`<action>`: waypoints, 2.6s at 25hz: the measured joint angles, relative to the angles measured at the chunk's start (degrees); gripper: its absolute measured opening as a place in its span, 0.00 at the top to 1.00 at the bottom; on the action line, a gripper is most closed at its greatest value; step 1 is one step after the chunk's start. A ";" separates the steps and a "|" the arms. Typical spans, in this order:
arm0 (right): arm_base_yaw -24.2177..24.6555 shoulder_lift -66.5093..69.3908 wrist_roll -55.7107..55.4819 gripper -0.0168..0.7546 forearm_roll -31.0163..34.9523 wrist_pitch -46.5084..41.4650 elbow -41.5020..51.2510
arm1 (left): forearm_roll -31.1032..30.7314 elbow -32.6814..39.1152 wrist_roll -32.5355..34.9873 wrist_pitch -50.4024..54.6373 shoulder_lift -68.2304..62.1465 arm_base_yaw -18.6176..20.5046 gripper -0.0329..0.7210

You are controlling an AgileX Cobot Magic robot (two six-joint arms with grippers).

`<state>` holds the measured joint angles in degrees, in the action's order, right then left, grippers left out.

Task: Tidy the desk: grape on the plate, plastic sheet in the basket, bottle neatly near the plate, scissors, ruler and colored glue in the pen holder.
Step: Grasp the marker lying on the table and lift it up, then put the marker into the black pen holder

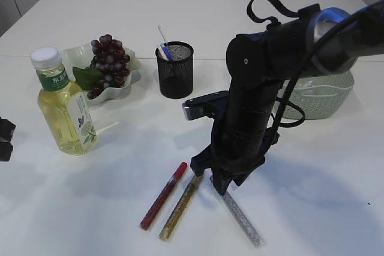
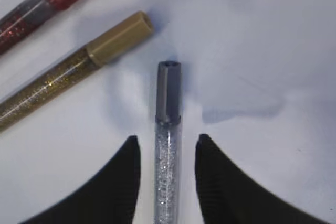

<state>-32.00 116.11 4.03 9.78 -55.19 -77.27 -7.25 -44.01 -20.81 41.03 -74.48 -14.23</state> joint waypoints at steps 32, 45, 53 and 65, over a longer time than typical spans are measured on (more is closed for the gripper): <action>0.35 3.64 -0.73 0.85 -0.56 0.18 -0.25 | 0.00 0.00 0.00 0.00 0.00 0.00 0.41; 15.54 -3.54 23.73 0.85 26.99 1.78 -2.56 | 0.00 0.00 0.00 0.00 0.00 0.00 0.41; 18.56 -2.47 40.20 0.85 40.34 8.19 -15.10 | 0.00 0.00 0.00 0.81 0.00 0.00 0.41; 18.56 15.59 52.54 0.85 48.20 8.44 -42.45 | 0.00 0.00 0.00 3.73 0.00 0.00 0.41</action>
<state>-13.45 131.70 56.57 57.98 -46.75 -119.73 -7.25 -44.01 -20.81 44.75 -74.48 -14.23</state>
